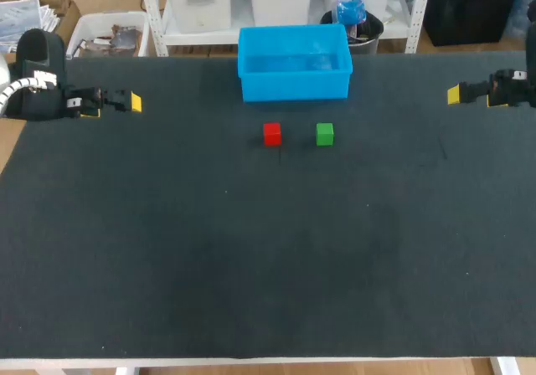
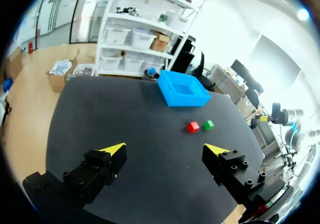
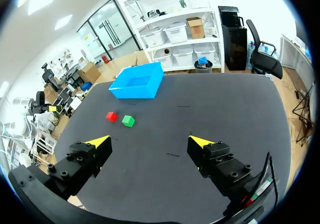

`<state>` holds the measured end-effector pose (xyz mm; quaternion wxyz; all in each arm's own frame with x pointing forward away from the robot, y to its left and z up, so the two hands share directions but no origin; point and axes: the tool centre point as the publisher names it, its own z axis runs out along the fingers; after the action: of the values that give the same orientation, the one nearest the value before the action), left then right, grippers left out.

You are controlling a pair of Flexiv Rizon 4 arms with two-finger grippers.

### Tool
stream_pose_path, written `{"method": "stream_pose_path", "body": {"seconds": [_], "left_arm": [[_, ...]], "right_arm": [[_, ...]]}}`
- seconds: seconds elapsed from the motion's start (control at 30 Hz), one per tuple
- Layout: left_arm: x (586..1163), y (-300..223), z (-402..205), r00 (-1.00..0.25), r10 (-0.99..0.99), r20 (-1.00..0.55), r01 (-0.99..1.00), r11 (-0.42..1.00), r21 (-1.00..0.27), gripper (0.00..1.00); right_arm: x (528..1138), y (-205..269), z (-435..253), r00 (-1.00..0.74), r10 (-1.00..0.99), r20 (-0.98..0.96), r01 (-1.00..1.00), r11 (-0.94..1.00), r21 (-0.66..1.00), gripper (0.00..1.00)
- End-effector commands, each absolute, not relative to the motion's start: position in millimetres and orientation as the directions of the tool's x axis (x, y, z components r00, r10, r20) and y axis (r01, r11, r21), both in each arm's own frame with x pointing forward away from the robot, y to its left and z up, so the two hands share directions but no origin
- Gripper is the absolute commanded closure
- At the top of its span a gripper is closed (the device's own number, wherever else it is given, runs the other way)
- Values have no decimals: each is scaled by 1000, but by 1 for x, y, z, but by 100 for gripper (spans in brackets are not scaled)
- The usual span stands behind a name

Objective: Use the left arm to pick the red cube and place it into the blue plastic box first, then use the right arm to grasp the green cube and put it into the same blue plastic box after the first action is fully finished.

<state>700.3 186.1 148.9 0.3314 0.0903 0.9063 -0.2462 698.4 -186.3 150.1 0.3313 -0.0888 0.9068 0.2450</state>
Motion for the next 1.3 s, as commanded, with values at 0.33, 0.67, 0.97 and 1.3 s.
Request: {"method": "stream_pose_path", "body": {"seconds": [0.33,0.67,0.97,1.3], "left_arm": [[700,185,150,-766,1,-643,323,865,-384,0],[700,185,150,-766,1,-643,323,865,-384,0],[700,185,150,-766,1,-643,323,865,-384,0],[712,168,146,-824,53,-564,255,923,-286,0]], "right_arm": [[699,-186,150,-765,1,-644,-322,866,384,0],[699,-186,150,-765,1,-644,-322,866,384,0],[699,-186,150,-765,1,-644,-322,866,384,0],[699,-186,150,-765,1,-644,-322,866,384,0]]}}
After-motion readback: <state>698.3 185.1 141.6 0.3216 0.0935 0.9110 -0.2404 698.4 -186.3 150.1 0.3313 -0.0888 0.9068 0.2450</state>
